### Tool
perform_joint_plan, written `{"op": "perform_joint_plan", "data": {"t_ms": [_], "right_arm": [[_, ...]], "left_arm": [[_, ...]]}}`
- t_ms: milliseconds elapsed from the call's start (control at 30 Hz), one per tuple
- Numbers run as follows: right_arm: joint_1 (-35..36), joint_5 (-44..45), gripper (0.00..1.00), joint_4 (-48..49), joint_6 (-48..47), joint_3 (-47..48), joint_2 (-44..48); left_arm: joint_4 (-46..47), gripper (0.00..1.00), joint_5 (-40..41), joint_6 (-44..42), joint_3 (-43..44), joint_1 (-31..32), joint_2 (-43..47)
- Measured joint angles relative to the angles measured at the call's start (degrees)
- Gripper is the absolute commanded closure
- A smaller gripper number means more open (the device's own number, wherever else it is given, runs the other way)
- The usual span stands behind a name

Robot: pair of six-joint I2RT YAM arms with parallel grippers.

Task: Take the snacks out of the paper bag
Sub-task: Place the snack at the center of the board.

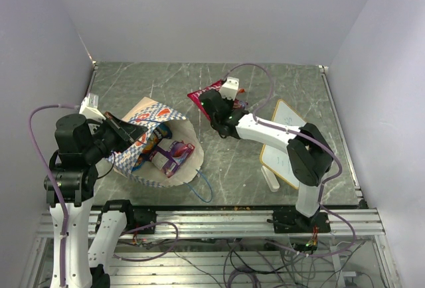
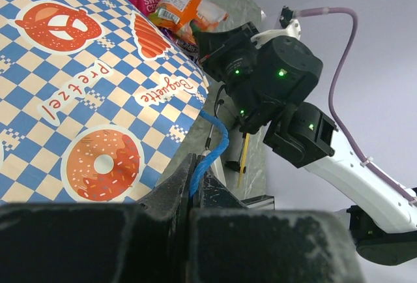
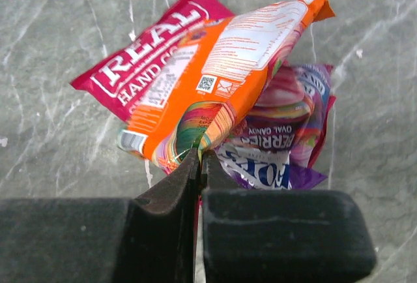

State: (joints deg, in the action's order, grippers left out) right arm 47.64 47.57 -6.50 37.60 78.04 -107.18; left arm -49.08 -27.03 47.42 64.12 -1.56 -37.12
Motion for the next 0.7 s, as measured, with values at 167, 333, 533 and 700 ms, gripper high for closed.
{"op": "perform_joint_plan", "data": {"t_ms": [167,333,533,700], "right_arm": [[-0.04,-1.53,0.98,-4.74,8.17,-0.66,-0.92],[-0.07,-4.87,0.98,-6.27,13.05,-3.26,-1.01],[-0.31,-8.44,0.96,-6.49,16.41,-5.31,-1.07],[-1.36,-9.66,0.74,-5.14,15.39,-6.03,-1.42]], "left_arm": [[-0.07,0.93,0.0,0.13,0.0,0.0,0.26],[-0.09,0.93,0.02,0.24,0.0,0.0,0.66],[-0.52,0.93,0.26,0.2,0.0,0.0,0.61],[-0.76,0.93,0.66,-0.09,0.02,0.0,0.31]]}}
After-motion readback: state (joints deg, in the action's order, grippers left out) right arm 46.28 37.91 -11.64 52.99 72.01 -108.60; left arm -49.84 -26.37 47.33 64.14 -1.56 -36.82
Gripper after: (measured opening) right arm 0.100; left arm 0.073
